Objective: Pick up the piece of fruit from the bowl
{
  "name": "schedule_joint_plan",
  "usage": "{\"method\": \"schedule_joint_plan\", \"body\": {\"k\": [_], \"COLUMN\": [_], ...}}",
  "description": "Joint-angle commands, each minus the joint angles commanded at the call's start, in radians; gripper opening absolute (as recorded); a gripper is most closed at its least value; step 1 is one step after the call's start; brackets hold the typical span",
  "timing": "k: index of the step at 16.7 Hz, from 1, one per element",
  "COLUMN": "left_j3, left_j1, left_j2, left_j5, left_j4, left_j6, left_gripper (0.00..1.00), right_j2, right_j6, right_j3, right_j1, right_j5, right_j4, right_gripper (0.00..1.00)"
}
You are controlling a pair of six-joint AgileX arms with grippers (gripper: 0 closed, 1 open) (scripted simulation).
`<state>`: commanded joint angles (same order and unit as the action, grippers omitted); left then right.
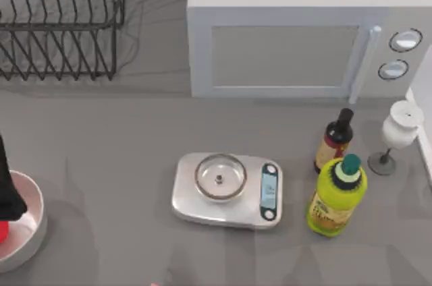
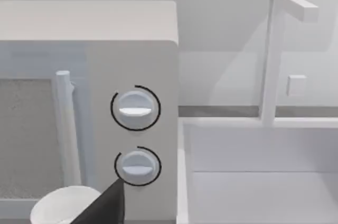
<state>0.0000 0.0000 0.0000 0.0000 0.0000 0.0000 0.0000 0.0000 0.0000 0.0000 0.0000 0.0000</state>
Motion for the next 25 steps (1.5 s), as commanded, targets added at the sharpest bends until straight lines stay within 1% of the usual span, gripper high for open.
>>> {"method": "schedule_joint_plan", "body": {"k": [25], "left_j3": [0.011], "left_j1": [0.000], "left_j2": [0.013], "left_j5": [0.000], "left_j4": [-0.013], "left_j6": [0.000], "left_gripper": [1.00], "right_j2": [0.000], "right_j6": [0.000], "right_j3": [0.000], "right_j1": [0.000], "right_j5": [0.000], "right_j4": [0.000], "right_gripper": [1.00]}}
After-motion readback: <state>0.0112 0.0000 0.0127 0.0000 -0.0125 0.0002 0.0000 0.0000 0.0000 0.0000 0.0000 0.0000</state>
